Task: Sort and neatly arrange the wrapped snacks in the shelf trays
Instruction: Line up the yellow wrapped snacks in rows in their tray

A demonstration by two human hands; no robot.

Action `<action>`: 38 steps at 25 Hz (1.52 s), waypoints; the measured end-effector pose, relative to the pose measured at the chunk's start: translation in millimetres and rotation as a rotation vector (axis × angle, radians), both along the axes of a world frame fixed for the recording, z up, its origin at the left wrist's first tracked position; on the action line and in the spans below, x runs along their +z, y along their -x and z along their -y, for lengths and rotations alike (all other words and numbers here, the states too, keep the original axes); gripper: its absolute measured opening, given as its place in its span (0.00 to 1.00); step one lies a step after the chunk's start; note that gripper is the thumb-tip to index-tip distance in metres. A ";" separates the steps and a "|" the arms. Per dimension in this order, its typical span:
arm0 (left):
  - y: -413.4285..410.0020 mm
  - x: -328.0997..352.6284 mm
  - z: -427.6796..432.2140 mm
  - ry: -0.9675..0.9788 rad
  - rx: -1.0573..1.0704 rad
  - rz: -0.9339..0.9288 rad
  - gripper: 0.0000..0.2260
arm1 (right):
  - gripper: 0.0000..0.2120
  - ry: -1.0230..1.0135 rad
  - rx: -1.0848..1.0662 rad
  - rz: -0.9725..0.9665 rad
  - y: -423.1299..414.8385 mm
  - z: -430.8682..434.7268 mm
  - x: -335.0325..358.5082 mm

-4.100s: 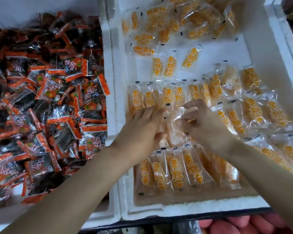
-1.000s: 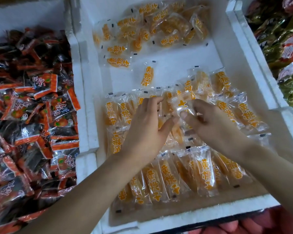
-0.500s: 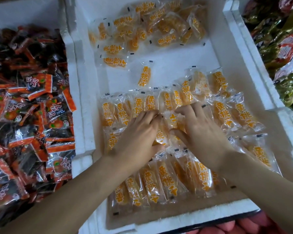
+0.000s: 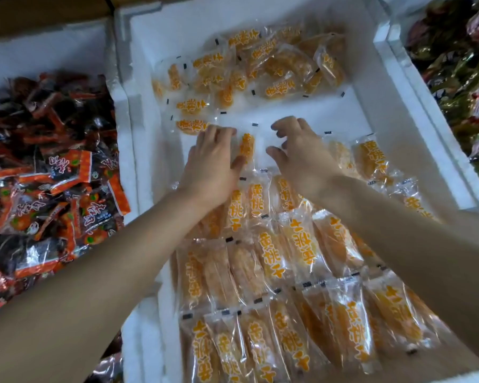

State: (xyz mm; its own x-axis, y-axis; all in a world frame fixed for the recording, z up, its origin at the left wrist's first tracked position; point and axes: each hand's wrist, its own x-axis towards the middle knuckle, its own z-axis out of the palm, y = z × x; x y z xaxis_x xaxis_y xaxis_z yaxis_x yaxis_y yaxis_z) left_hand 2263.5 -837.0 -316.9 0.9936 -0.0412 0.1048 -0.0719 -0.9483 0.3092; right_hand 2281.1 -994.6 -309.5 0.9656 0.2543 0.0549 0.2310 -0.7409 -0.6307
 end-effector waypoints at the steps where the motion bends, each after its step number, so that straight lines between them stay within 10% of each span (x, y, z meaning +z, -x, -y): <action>1: -14.9 -3.7 -6.3 -0.047 0.032 -0.020 0.23 | 0.20 0.003 -0.031 -0.092 -13.9 -11.7 -2.7; 11: -43.7 7.4 -43.4 -0.395 0.246 -0.166 0.22 | 0.28 0.000 -0.158 -0.207 -59.0 -58.7 -17.8; 19: -13.2 31.3 -10.3 0.391 0.183 0.128 0.17 | 0.17 -0.239 -0.085 0.141 -9.5 -0.7 33.3; 33: 79.2 39.8 71.9 1.023 0.211 -0.321 0.06 | 0.22 0.079 -0.039 0.013 107.2 81.9 5.8; 38: 96.3 38.6 87.0 0.968 -0.116 -0.384 0.15 | 0.09 -0.499 -0.110 -0.184 116.3 79.0 25.8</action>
State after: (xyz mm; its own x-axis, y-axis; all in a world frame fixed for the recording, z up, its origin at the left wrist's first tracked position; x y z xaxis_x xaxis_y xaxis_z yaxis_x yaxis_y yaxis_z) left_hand 2167.2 -924.1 -278.3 0.9624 -0.2050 -0.1781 0.1174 -0.2771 0.9536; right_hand 2164.8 -1073.6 -283.7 0.9901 0.1372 -0.0298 0.0210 -0.3548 -0.9347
